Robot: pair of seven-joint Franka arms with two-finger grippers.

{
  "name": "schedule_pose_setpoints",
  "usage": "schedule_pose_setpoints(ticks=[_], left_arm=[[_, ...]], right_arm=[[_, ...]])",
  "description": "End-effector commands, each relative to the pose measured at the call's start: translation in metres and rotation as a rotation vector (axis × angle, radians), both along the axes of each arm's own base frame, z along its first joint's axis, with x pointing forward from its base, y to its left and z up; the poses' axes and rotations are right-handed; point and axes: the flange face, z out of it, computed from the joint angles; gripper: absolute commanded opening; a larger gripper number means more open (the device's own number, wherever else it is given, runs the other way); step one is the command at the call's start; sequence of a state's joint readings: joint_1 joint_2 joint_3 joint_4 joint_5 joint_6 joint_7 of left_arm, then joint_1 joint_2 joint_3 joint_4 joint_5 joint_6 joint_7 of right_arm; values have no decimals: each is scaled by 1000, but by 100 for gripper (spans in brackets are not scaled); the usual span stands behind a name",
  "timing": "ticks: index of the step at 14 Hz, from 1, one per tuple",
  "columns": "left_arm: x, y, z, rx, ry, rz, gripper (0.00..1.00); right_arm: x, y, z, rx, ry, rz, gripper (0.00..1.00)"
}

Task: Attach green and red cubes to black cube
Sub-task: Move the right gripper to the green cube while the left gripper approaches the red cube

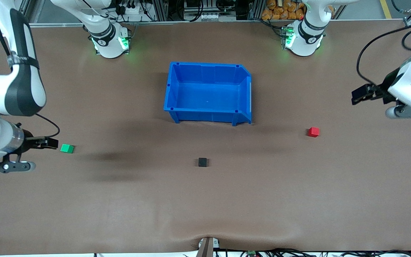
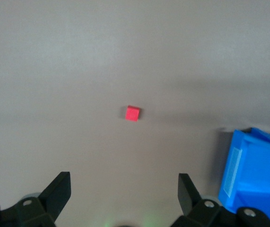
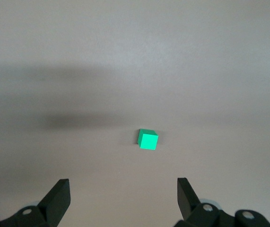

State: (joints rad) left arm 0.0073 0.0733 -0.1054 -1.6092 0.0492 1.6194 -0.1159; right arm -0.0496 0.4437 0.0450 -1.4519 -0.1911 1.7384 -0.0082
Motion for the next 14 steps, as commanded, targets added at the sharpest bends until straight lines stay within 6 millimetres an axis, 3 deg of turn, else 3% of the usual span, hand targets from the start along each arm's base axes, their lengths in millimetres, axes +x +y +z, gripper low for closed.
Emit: schedule_pose_setpoints(ticks=[1, 3, 6, 7, 12, 14], left_arm=[[0, 6, -41, 1, -29, 5, 100], [0, 7, -83, -4, -59, 3, 100], [0, 13, -137, -10, -67, 7, 100], [-1, 17, -152, -12, -58, 14, 100], [-23, 26, -218, -17, -50, -11, 100], [-30, 25, -244, -25, -79, -81, 100]], right_arm=[[11, -17, -57, 30, 62, -30, 100], [21, -36, -93, 53, 36, -58, 100], [32, -41, -132, 48, -2, -95, 100], [32, -38, -134, 37, -1, -132, 100], [21, -60, -148, 42, 47, -187, 100], [19, -81, -158, 54, 61, -219, 100]])
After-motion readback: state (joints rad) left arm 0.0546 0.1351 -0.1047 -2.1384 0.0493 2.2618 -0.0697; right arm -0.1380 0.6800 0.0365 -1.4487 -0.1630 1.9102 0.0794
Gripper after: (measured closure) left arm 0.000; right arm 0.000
